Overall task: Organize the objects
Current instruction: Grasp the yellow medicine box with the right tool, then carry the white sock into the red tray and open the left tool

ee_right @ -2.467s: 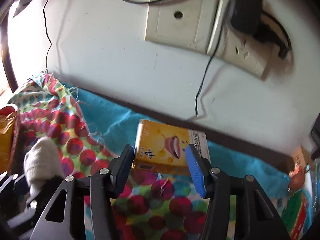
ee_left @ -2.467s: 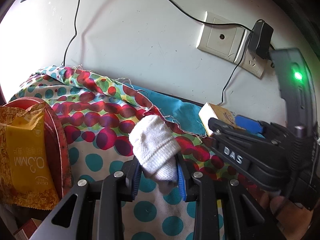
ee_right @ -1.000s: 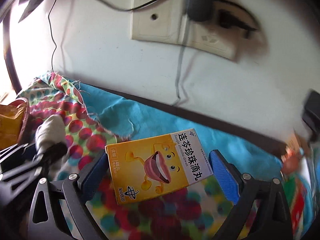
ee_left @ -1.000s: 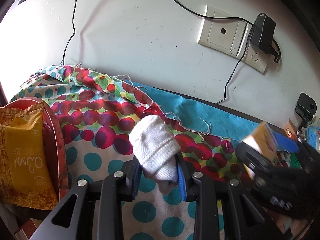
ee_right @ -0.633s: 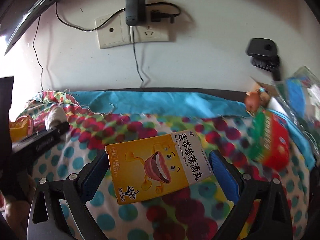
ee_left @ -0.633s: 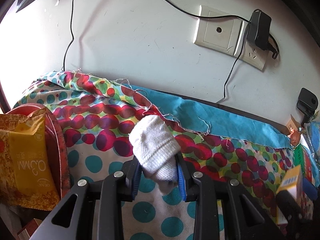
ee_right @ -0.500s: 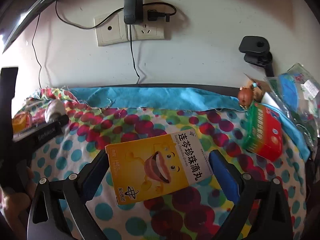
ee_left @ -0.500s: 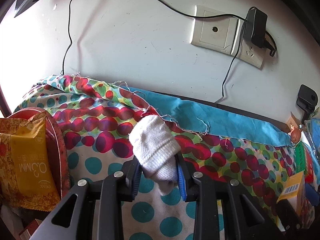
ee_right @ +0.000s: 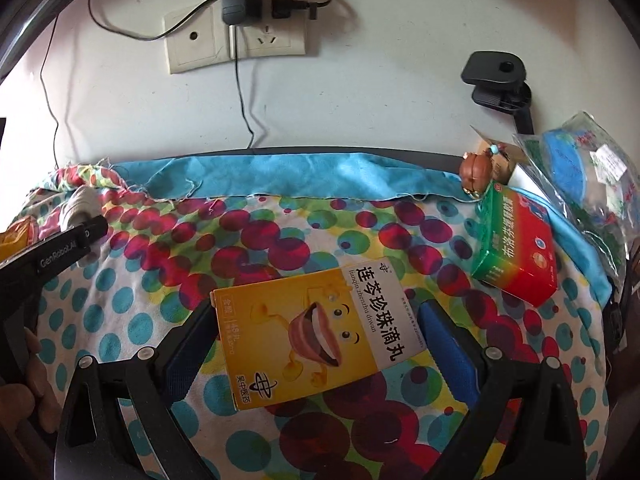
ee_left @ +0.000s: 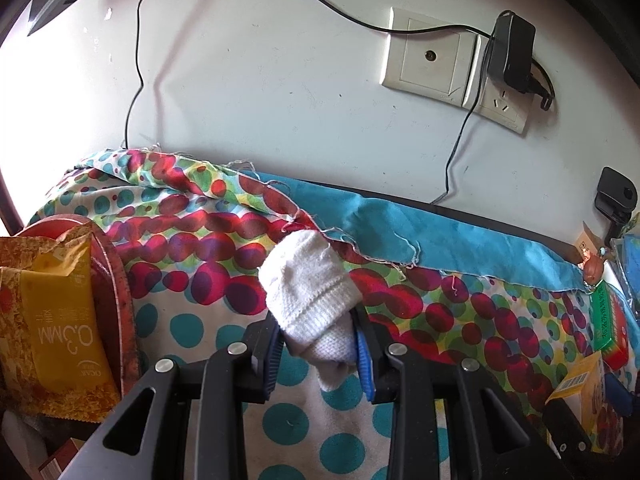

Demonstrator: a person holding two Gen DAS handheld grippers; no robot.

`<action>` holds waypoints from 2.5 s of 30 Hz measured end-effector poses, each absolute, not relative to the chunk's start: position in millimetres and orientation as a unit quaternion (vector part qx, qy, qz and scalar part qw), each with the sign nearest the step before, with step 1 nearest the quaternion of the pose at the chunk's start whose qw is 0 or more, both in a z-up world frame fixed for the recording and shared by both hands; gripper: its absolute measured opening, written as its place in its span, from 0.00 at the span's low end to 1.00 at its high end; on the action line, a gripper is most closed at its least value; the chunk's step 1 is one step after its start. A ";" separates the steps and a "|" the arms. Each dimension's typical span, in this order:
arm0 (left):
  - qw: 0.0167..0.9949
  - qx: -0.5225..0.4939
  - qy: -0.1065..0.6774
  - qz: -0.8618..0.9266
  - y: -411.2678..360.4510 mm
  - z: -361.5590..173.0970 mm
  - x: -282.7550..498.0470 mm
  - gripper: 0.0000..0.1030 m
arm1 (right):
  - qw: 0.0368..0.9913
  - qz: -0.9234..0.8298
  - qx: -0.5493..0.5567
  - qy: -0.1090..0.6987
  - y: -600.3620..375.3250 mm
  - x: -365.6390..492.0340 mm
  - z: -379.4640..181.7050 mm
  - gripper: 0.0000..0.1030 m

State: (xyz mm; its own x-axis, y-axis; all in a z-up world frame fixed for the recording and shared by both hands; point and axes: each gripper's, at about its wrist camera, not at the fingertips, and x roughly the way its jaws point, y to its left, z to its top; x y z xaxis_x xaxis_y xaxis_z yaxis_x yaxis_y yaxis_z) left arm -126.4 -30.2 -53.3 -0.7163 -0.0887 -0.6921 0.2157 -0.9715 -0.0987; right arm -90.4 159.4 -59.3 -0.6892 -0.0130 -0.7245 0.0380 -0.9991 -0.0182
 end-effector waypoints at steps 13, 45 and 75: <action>0.067 0.367 0.070 -0.925 -34.4 -51.9 -111.9 0.31 | 0.003 -0.911 0.409 0.052 147.4 -94.9 -65.7 0.95; 0.075 0.370 0.039 -0.925 -121.0 6.2 15.3 0.31 | -0.004 -0.897 0.435 0.076 138.3 -103.3 -71.8 0.96; 0.145 0.402 0.084 -0.900 -207.1 -31.0 87.2 0.32 | -0.008 -0.897 0.436 0.080 138.0 -101.8 -72.2 0.96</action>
